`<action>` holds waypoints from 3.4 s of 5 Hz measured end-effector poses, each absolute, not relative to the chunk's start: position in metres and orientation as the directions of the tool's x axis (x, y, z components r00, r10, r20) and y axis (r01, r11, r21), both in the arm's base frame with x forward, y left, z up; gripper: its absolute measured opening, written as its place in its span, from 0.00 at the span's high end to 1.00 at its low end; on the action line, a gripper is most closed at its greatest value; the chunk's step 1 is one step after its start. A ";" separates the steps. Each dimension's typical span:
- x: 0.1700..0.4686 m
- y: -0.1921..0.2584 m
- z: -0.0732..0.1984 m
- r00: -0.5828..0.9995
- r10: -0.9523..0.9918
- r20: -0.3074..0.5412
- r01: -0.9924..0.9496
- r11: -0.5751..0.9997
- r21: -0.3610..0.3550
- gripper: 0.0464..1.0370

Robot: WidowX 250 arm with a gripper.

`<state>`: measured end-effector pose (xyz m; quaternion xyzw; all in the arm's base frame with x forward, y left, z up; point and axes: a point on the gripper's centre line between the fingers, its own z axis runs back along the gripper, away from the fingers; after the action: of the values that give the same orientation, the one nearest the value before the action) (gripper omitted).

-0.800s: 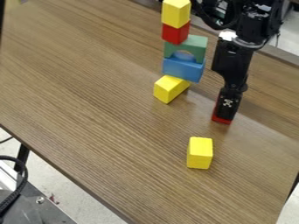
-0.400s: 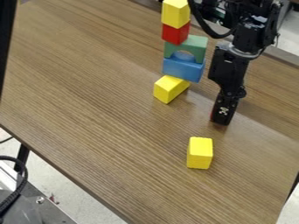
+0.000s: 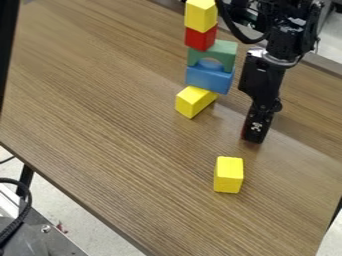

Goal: Put the red cube on the top of the green arch

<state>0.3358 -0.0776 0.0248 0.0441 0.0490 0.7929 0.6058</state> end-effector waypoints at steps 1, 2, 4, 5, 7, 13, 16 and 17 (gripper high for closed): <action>0.341 -0.078 0.039 -0.267 0.964 -0.005 -0.959 -0.266 0.100 0.46; 0.345 -0.078 0.052 -0.269 0.963 -0.022 -0.961 -0.267 0.065 0.46; 0.351 -0.070 0.058 -0.279 0.960 -0.031 -0.959 -0.278 0.052 0.46; 0.353 -0.072 0.080 -0.279 0.958 -0.068 -0.960 -0.279 0.005 0.46; 0.350 -0.074 0.115 -0.275 0.954 -0.123 -0.957 -0.284 -0.059 0.46; 0.366 -0.034 0.142 -0.334 0.936 -0.113 -0.933 -0.345 -0.099 0.46; 0.374 -0.020 0.137 -0.334 0.942 -0.040 -0.939 -0.336 -0.074 0.46; 0.374 -0.019 0.133 -0.330 0.944 -0.028 -0.941 -0.331 -0.068 0.46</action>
<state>0.3740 -0.0189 0.1332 -0.0311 -0.0197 0.8153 0.5779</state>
